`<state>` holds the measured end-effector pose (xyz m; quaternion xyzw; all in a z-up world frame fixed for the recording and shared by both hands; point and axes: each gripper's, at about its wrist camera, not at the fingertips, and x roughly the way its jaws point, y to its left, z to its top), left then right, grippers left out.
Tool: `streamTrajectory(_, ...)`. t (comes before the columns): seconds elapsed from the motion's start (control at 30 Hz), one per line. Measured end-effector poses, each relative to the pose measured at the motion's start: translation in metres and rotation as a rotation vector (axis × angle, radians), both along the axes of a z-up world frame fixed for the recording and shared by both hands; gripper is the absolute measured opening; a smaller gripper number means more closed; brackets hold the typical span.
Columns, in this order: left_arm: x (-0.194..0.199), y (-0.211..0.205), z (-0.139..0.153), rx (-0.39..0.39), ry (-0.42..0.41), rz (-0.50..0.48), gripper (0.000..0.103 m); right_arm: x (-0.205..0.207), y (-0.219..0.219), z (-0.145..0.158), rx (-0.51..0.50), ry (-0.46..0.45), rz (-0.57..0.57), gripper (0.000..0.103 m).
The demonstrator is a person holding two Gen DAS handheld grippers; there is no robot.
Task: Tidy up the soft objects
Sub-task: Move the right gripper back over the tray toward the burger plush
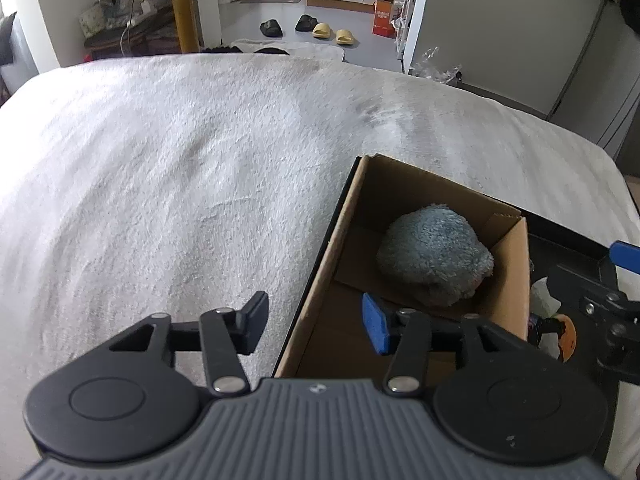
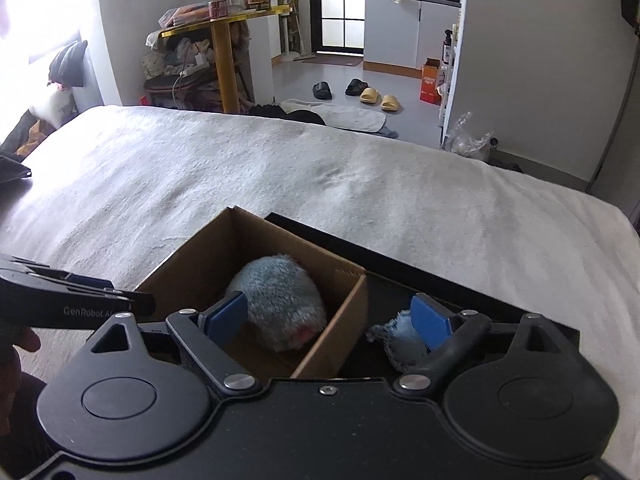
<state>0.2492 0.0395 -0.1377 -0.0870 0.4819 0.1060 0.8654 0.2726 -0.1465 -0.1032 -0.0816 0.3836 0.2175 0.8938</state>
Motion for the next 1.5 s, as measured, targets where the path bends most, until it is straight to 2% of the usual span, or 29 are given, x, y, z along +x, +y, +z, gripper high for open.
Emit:
streamTrajectory(0.07, -0.001, -0.006, 0.003, 0.023, -0.001, -0.008, 0.062, -0.004, -0.008, -0.001, 0.015, 0.0, -0.015, 0.092)
streamTrajectory(0.13, -0.001, -0.011, 0.004, 0.056, 0.003, -0.015, 0.066, -0.007, -0.018, -0.004, 0.041, 0.01, -0.039, 0.099)
streamTrajectory(0.43, -0.005, -0.025, 0.008, 0.15, 0.012, -0.021, 0.072, -0.012, -0.064, -0.021, 0.168, 0.082, -0.162, 0.101)
streamTrajectory(0.83, -0.001, -0.046, 0.013, 0.236, 0.032, -0.039, 0.073, 0.002, -0.121, -0.043, 0.282, 0.192, -0.309, 0.103)
streamTrajectory(0.93, 0.001, -0.049, 0.015, 0.277, 0.025, -0.037, 0.073, 0.004, -0.13, -0.049, 0.321, 0.217, -0.313, 0.103)
streamTrajectory(1.27, 0.008, -0.051, 0.007, 0.331, 0.069, -0.012, 0.073, 0.021, -0.154, -0.077, 0.444, 0.35, -0.365, 0.103)
streamTrajectory(1.4, 0.006, -0.053, 0.006, 0.344, 0.081, 0.0, 0.073, 0.024, -0.163, -0.088, 0.487, 0.39, -0.372, 0.102)
streamTrajectory(1.5, 0.007, -0.055, 0.005, 0.356, 0.084, 0.003, 0.073, 0.025, -0.169, -0.092, 0.545, 0.423, -0.364, 0.089)
